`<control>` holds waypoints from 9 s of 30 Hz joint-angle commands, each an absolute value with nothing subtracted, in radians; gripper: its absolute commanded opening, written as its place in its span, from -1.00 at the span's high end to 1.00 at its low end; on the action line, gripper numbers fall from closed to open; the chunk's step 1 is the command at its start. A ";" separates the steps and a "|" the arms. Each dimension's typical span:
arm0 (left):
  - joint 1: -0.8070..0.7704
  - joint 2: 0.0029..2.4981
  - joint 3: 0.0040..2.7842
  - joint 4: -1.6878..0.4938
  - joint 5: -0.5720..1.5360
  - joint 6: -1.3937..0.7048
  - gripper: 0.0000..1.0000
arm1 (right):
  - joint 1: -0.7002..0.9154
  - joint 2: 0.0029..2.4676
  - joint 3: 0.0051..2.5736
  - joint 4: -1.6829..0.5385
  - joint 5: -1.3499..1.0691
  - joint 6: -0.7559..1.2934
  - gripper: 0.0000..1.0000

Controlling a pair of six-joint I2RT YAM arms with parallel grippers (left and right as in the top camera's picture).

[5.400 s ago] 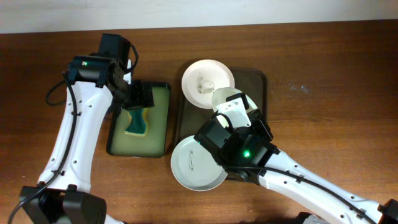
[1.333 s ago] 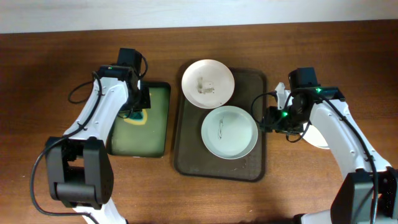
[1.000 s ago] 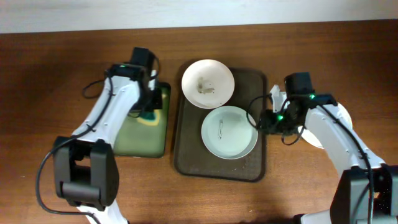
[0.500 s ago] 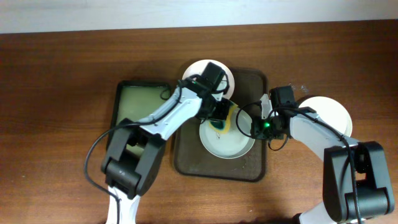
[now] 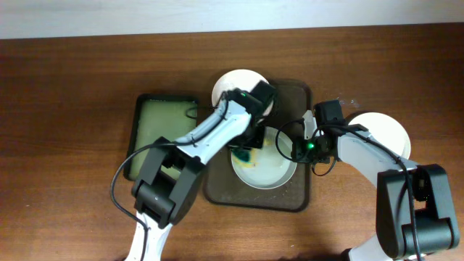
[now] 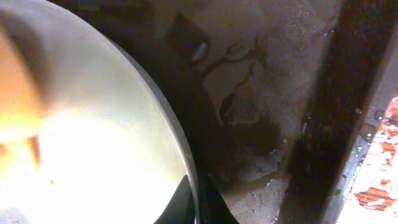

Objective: Clean dirty plates on tray and stack at the side
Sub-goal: 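Scrub the plate held by the right gripper with the sponge, then put the sponge back in the soapy water tray with the left gripper, then lift the plate with the right gripper and stack it on the side plate, then grasp the last plate with the right gripper and drag it to tray center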

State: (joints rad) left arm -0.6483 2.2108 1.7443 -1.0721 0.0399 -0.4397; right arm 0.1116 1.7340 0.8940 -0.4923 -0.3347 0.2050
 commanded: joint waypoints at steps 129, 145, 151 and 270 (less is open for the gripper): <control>-0.078 1.490 1.593 -1.223 0.135 -0.185 -0.99 | 1.005 1.178 0.968 -0.772 1.188 0.186 0.92; -0.078 1.490 1.593 -1.223 0.135 -0.185 -0.99 | 1.053 1.179 0.968 -0.771 1.195 0.164 0.92; -0.078 1.490 1.593 -1.223 0.135 -0.185 -0.99 | 1.053 1.179 0.968 -0.771 1.195 0.164 0.92; -0.078 1.490 1.593 -1.223 0.135 -0.185 -0.99 | 0.247 1.887 1.244 -0.928 -0.237 0.334 0.40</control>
